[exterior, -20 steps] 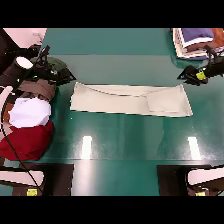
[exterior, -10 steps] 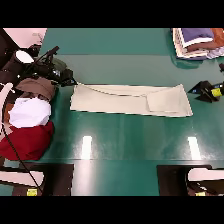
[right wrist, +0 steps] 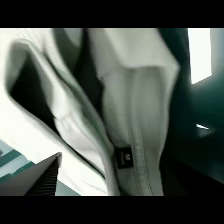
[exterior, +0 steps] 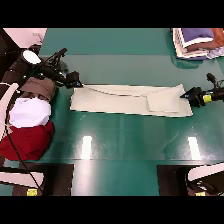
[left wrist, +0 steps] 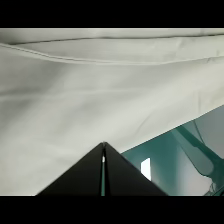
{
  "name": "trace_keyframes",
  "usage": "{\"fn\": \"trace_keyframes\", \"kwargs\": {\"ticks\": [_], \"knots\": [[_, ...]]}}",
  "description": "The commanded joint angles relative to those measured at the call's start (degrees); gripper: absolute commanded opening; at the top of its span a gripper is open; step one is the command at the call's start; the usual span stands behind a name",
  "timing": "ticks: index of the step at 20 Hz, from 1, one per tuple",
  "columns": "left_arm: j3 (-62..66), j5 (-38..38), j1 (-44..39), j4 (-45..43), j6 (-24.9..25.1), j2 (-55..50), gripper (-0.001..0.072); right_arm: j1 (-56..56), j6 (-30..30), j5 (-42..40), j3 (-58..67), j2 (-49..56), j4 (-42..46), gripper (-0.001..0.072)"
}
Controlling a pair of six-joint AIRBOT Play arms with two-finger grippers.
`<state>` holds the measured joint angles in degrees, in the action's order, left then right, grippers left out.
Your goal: Fold the shirts.
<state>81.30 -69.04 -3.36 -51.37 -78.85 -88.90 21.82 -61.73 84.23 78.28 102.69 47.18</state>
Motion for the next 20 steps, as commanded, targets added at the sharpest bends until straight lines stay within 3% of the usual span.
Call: {"fn": "trace_keyframes", "kwargs": {"ticks": [1,3,4,6,9,15,20], "knots": [[0.07,0.11,-1.11,-0.04,-1.36,-0.04,0.0022,-2.36,0.76,-0.31,2.01,3.32,0.59,0.0639],[0.07,0.74,-2.19,-0.24,-2.29,-0.04,0.0021,-3.48,0.83,-0.68,1.97,3.63,0.83,0.0283],[0.07,1.29,-3.02,-0.31,-2.34,-0.04,0.0021,-3.48,0.85,-0.59,1.99,3.63,0.79,0.0158],[0.11,4.59,-4.92,-0.37,-3.72,-0.04,0.0021,-2.99,0.81,0.46,1.97,3.10,0.79,0.0014],[1.70,9.57,-8.26,-0.42,-3.85,-1.29,0.0020,-1.86,-0.94,1.11,1.99,-1.25,0.76,0.0013],[14.60,9.99,-17.75,-0.37,-4.48,-12.61,0.0020,-4.42,-7.96,2.16,3.15,-13.20,0.35,0.0013],[23.10,9.84,-25.62,-0.17,-5.81,-22.40,0.0020,-13.64,-14.36,6.14,16.28,-15.26,0.33,0.0013]]}}
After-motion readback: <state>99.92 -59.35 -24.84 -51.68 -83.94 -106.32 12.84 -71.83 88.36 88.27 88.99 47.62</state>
